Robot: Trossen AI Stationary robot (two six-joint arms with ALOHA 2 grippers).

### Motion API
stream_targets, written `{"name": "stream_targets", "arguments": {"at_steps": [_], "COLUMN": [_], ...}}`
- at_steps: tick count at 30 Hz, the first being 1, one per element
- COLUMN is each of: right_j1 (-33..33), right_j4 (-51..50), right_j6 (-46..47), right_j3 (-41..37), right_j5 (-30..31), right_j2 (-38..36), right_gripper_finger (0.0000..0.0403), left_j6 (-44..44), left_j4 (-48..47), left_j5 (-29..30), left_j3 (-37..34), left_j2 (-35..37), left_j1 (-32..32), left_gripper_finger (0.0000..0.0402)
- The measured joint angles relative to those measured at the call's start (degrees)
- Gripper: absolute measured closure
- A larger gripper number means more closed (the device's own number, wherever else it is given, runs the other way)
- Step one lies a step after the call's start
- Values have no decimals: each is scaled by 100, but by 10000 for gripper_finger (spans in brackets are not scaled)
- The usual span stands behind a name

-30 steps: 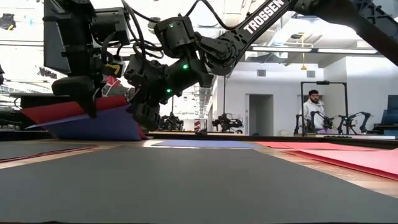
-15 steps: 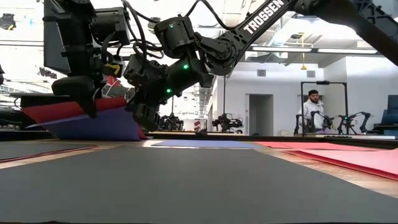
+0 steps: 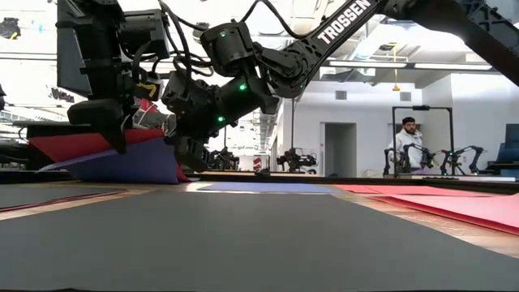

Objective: Organize paper
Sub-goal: Stack the black paper on top of the black paper

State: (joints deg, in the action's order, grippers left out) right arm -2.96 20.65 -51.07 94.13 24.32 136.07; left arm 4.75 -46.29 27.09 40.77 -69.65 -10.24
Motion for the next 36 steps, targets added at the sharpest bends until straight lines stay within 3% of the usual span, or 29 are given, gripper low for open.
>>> {"name": "stream_targets", "arguments": {"at_steps": [14,22,31,36], "right_j1": [304,280,272,110], "right_j4": [-466,-595,-514,-516], "right_j6": [37,220,375,1006], "right_j3": [0,0,0,0], "right_j5": [26,32,37,34], "right_j2": [-2,-2,-2,-1], "right_gripper_finger": [403,403,403,391], "left_j6": [-38,-225,-7,-7], "left_j4": [-123,-779,-674,-677], "left_j5": [0,-50,-63,-65], "left_j3": [8,434,483,483], "left_j2": [2,4,4,4], "left_j1": [2,2,-77,-107], "left_gripper_finger": [235,235,235,235]}}
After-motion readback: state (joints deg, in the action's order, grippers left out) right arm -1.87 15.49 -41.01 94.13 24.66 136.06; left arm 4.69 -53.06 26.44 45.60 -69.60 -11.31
